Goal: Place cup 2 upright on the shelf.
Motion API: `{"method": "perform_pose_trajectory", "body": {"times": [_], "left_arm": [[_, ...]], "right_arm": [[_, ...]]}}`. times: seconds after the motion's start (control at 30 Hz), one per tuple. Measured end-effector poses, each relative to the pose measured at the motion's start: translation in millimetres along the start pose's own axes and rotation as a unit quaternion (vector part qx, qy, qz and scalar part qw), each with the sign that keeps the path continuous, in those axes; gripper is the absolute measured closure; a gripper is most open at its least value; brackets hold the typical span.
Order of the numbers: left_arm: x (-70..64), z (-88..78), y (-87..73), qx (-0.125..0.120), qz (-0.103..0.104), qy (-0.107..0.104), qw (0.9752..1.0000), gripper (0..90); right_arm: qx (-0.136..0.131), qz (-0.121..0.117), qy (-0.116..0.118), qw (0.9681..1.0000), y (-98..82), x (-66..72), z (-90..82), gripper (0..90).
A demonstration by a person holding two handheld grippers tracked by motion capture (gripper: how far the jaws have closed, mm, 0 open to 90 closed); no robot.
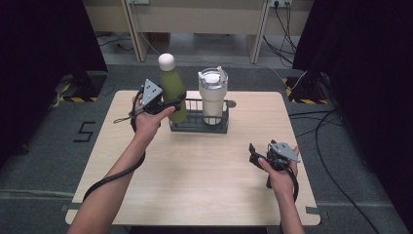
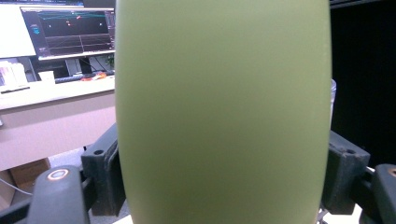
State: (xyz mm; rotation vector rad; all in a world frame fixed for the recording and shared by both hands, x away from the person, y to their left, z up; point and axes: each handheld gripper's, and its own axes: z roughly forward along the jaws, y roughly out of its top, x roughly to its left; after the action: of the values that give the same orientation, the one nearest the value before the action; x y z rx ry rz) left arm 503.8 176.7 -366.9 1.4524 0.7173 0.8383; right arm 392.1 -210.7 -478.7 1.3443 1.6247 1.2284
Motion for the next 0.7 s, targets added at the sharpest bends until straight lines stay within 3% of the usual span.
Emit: {"method": "perform_pose_trajectory", "body": {"times": [0.7], "left_arm": [[6.0,12.3,5.3,0.003,-0.001,0.011,0.9999,20.4]], "right_arm": [[0.003,-0.001,0.002,1.0,-1.4,2.0,0.9,15.1]]}}
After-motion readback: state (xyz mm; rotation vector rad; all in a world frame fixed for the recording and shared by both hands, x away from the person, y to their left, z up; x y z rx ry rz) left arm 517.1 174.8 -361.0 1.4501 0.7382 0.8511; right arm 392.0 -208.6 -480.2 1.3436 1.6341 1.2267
